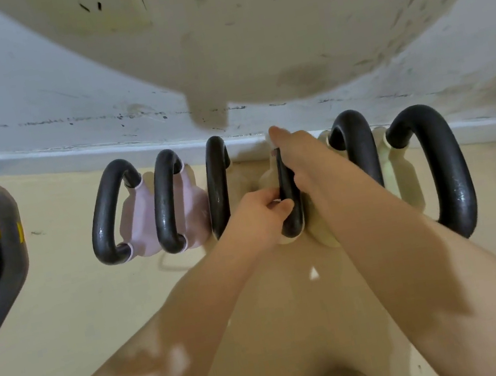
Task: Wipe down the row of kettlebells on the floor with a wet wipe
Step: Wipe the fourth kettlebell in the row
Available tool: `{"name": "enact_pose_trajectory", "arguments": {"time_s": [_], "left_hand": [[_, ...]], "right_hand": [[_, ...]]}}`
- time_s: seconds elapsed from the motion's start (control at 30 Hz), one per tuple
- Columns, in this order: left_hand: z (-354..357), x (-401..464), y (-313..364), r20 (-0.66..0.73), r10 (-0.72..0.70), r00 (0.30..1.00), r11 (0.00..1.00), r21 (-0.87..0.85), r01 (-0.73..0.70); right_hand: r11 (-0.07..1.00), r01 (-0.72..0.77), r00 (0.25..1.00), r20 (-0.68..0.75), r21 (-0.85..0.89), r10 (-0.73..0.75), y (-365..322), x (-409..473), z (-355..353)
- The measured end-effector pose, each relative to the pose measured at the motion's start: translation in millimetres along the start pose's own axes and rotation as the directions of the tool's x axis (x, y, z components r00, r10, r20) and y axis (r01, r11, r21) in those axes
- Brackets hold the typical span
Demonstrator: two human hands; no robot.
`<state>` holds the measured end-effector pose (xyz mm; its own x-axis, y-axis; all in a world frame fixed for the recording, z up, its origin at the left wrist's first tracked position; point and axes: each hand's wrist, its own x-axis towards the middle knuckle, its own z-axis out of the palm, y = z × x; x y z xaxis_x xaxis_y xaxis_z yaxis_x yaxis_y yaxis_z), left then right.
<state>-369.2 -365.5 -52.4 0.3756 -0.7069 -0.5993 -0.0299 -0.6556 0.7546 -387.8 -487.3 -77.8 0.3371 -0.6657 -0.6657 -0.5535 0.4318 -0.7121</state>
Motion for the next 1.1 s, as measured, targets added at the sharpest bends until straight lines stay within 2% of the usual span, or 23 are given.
{"name": "enact_pose_trajectory", "arguments": {"time_s": [0.1, 0.2, 0.3, 0.37, 0.43, 0.57, 0.7, 0.8, 0.87, 0.9, 0.97, 1.0, 1.07, 1.1], "left_hand": [[-1.4, -0.1, -1.3, -0.001, 0.008, 1.000, 1.000, -0.015, -0.008], [-3.5, -1.4, -7.4, -0.011, -0.032, 0.999, 0.991, -0.130, 0.030], [-3.7, -4.0, -13.2, -0.014, -0.061, 0.998, 0.978, -0.198, 0.057], [-3.7, -7.7, -15.0, -0.017, -0.085, 0.996, 0.970, -0.232, 0.079], [-3.6, -12.9, -15.6, -0.030, -0.081, 0.996, 0.966, -0.248, 0.071], [0.1, -21.4, -17.7, -0.043, -0.065, 0.997, 0.953, -0.299, 0.049], [1.8, -22.2, -20.3, -0.001, -0.007, 1.000, 0.949, -0.315, 0.007], [0.0, -21.7, -21.1, 0.018, 0.029, 0.999, 0.958, -0.287, -0.023], [-2.2, -21.6, -20.9, 0.017, 0.010, 1.000, 0.952, -0.306, -0.004], [-3.3, -21.5, -21.5, 0.021, 0.009, 1.000, 0.949, -0.315, -0.002], [-4.6, -20.7, -22.9, 0.039, 0.013, 0.999, 0.950, -0.313, 0.000], [-4.6, -20.8, -23.8, 0.039, 0.016, 0.999, 0.949, -0.316, -0.002], [-3.3, -20.1, -26.1, 0.031, 0.017, 0.999, 0.942, -0.335, -0.006], [-2.1, -20.1, -26.3, 0.023, 0.015, 1.000, 0.940, -0.341, -0.006]], "right_hand": [[0.996, -0.012, 1.000, -0.015, -0.092, 0.011, 25.5, -22.0, 0.9], [0.998, 0.063, 0.998, 0.019, 0.009, -0.063, 46.6, -42.4, -1.2], [0.960, 0.279, 0.960, -0.037, 0.006, -0.279, 71.1, -57.1, 0.9], [0.894, 0.445, 0.889, -0.093, -0.055, -0.448, 87.5, -63.6, 5.4], [0.843, 0.521, 0.840, -0.097, -0.133, -0.534, 106.5, -66.3, 11.3], [0.820, 0.503, 0.841, -0.064, -0.274, -0.537, 134.6, -62.1, 17.8], [0.793, 0.360, 0.882, -0.098, -0.492, -0.461, 116.6, -63.4, 8.7], [0.673, 0.321, 0.792, -0.201, -0.667, -0.577, 99.8, -69.3, -1.5], [0.743, 0.208, 0.818, -0.304, -0.636, -0.489, 96.0, -73.9, -1.5], [0.724, 0.200, 0.792, -0.326, -0.660, -0.516, 96.9, -77.2, -0.3], [0.666, 0.296, 0.701, -0.317, -0.685, -0.638, 96.3, -87.3, 3.6], [0.674, 0.369, 0.681, -0.308, -0.639, -0.665, 96.0, -91.0, 5.7], [0.755, 0.454, 0.733, -0.283, -0.473, -0.618, 88.7, -93.6, 10.1], [0.823, 0.426, 0.803, -0.263, -0.376, -0.535, 85.5, -88.4, 12.9]]}}
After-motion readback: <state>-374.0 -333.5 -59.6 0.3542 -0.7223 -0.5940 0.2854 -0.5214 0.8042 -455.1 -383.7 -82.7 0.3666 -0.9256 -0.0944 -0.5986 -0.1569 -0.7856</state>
